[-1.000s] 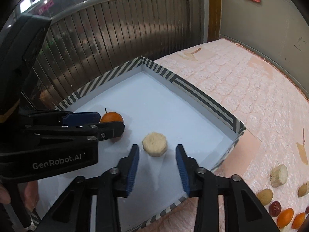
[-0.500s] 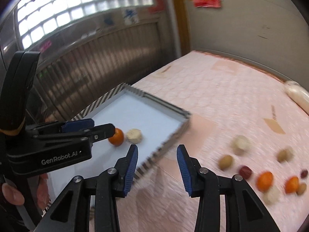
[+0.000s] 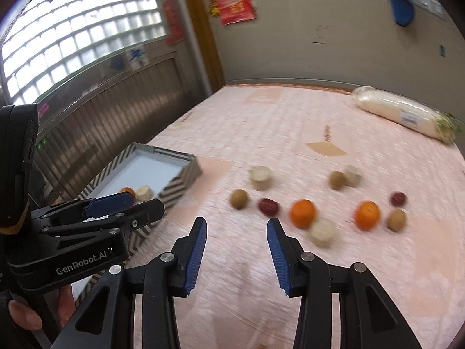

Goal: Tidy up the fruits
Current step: 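Move both grippers back from the tray toward the remaining fruits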

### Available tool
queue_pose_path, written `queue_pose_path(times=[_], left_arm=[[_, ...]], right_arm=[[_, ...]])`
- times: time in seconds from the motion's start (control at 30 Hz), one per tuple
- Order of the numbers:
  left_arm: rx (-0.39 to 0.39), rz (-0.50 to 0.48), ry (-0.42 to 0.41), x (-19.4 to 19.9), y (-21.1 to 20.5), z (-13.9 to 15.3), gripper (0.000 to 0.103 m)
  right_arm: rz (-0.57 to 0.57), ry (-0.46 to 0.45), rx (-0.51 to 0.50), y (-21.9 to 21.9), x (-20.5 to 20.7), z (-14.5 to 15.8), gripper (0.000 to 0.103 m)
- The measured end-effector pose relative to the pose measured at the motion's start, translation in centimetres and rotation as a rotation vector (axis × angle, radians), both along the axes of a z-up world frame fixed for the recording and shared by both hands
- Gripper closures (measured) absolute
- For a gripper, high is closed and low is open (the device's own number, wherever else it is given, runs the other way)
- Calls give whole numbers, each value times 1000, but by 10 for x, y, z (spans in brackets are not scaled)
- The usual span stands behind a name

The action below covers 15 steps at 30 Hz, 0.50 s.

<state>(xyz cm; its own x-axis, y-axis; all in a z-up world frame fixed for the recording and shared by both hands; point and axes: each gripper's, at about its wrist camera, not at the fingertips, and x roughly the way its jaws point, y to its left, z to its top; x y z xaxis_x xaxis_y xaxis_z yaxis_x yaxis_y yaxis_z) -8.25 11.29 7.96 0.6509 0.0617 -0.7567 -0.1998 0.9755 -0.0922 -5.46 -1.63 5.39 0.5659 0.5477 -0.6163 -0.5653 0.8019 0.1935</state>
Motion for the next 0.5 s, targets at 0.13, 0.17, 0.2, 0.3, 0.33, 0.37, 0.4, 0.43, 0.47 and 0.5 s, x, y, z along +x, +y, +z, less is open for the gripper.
queue_pose_path(times=[0.13, 0.17, 0.2, 0.3, 0.33, 0.37, 0.4, 0.43, 0.47, 0.5], left_arm=[[9, -40, 3, 3, -22, -4, 51], [11, -49, 4, 4, -27, -5, 51], [13, -55, 6, 4, -31, -6, 51], [12, -74, 8, 6, -42, -10, 51], [13, -79, 11, 6, -44, -11, 51], [13, -83, 14, 7, -46, -13, 51], [8, -93, 18, 8, -48, -14, 51], [2, -99, 21, 8, -49, -16, 51], [-3, -105, 27, 9, -50, -17, 51], [-4, -109, 33, 10, -51, -19, 51]], right_arm=[[-43, -1, 6, -23, 0, -1, 61], [-53, -1, 11, -29, 0, -1, 61], [-63, 2, 16, -36, 0, -2, 61], [-87, 4, 12, -48, -1, -4, 61], [-92, 4, 11, -52, -1, -6, 61], [-99, 8, 12, -56, -1, -7, 61], [-102, 12, 13, -60, 0, -9, 61], [-105, 15, 13, -63, 1, -11, 60], [-111, 19, 10, -66, 2, -13, 60], [-115, 21, 8, -67, 2, -14, 60]])
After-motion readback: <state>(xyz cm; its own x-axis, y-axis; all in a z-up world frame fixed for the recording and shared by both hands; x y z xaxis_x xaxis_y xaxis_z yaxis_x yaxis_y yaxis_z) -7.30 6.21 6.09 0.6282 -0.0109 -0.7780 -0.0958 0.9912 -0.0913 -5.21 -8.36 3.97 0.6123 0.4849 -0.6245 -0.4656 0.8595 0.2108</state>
